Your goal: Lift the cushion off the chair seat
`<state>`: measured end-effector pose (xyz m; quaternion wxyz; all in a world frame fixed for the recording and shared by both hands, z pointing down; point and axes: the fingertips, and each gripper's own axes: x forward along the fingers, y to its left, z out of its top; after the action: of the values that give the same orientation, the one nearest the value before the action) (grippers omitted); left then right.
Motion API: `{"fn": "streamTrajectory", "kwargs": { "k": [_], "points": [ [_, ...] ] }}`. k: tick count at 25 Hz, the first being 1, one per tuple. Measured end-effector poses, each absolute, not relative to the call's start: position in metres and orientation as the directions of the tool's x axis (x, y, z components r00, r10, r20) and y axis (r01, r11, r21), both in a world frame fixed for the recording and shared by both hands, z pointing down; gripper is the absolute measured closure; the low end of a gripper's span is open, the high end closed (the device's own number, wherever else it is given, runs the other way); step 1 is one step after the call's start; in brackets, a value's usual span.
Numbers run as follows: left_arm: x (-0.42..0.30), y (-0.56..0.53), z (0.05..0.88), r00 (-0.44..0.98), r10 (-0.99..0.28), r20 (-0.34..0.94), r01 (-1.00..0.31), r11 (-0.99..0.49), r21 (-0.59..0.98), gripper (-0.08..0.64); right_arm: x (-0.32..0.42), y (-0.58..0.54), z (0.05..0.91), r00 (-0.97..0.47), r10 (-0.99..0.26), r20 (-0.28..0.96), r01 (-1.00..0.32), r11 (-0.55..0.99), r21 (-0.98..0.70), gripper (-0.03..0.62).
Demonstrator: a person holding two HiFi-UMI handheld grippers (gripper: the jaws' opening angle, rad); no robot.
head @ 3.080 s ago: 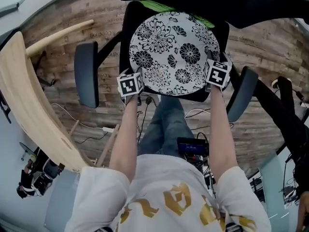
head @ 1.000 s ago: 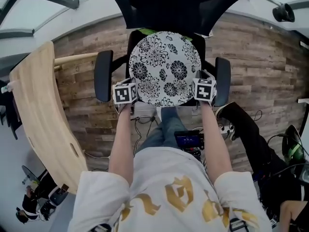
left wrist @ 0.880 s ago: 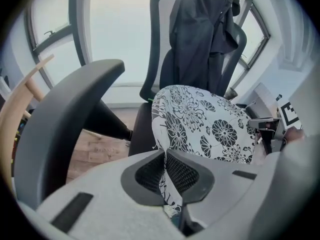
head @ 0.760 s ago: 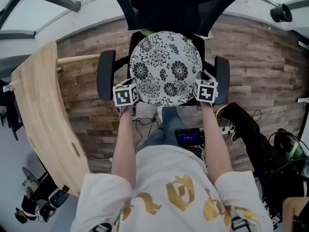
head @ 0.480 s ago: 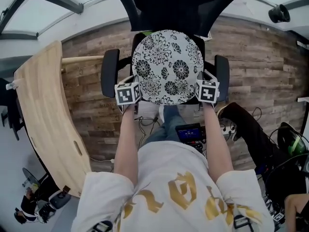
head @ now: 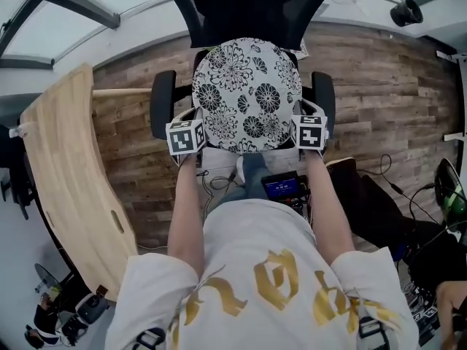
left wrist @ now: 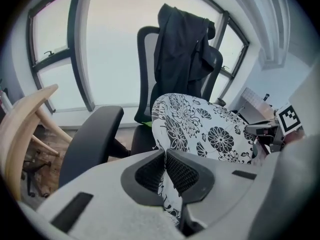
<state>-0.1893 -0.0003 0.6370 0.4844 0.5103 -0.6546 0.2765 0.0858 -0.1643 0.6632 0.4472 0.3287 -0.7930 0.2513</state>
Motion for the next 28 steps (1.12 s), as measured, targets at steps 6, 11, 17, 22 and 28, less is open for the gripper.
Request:
{"fn": "streamTrajectory", "kwargs": {
  "k": [6, 11, 17, 22, 28],
  "points": [
    [-0.180, 0.001, 0.619, -0.007, -0.448, 0.894, -0.932, 0.327, 0.157, 0.543, 0.094, -0.156, 0.640, -0.395, -0.309, 0.865, -0.728, 0.680, -0.090, 0.574],
    [-0.182, -0.001, 0.597, -0.021, -0.515, 0.857, -0.919, 0.347, 0.186, 0.543, 0.097, -0.142, 0.615, -0.412, -0.339, 0.846, -0.745, 0.660, -0.098, 0.574],
    [-0.185, -0.008, 0.564, -0.041, -0.577, 0.816, -0.922, 0.336, 0.191, 0.543, 0.096, -0.133, 0.583, -0.442, -0.372, 0.816, -0.749, 0.654, -0.108, 0.574],
    [-0.189, -0.013, 0.538, -0.063, -0.630, 0.774, -0.925, 0.328, 0.191, 0.543, 0.087, -0.127, 0.563, -0.476, -0.390, 0.789, -0.733, 0.671, -0.111, 0.574],
    [-0.180, -0.008, 0.517, -0.075, -0.666, 0.742, -0.936, 0.304, 0.178, 0.543, 0.097, -0.121, 0.540, -0.489, -0.424, 0.762, -0.739, 0.666, -0.104, 0.574]
  ]
}}
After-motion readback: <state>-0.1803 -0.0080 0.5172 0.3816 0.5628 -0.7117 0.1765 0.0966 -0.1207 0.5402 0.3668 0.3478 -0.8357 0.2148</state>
